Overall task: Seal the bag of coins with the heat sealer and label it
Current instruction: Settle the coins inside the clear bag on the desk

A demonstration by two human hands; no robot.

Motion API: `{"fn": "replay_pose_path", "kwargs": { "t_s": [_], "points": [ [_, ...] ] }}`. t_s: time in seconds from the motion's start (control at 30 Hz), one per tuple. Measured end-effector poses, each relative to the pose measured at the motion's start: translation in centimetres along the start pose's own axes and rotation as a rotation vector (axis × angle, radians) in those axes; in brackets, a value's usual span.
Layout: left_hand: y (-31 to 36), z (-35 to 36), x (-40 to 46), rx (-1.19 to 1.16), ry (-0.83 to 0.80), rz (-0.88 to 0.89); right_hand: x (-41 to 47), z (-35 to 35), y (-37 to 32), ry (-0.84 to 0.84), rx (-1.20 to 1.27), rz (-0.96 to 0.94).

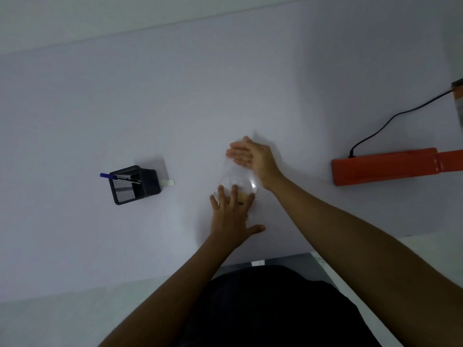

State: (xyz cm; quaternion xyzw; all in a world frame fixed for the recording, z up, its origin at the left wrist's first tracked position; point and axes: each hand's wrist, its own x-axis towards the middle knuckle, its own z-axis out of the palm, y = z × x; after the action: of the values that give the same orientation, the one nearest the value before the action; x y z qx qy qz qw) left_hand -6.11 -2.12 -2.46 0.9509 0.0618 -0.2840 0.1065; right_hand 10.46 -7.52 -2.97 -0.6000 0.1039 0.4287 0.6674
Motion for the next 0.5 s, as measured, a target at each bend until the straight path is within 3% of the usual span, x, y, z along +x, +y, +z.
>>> {"fn": "replay_pose_path", "kwargs": {
  "t_s": [0.1, 0.17, 0.5],
  "points": [
    [-0.1, -0.1, 0.0, -0.005, -0.021, 0.001, -1.3, 1.2, 1.9, -0.205, -0.138, 0.103],
    [-0.1, 0.0, 0.1, -0.004, -0.011, -0.002, -1.3, 1.2, 2.7, -0.23, -0.177, 0.13],
    [0.0, -0.3, 0.1, 0.011, 0.001, -0.005, 1.5, -1.8, -0.2, 0.105, 0.014, 0.003]
  ]
}}
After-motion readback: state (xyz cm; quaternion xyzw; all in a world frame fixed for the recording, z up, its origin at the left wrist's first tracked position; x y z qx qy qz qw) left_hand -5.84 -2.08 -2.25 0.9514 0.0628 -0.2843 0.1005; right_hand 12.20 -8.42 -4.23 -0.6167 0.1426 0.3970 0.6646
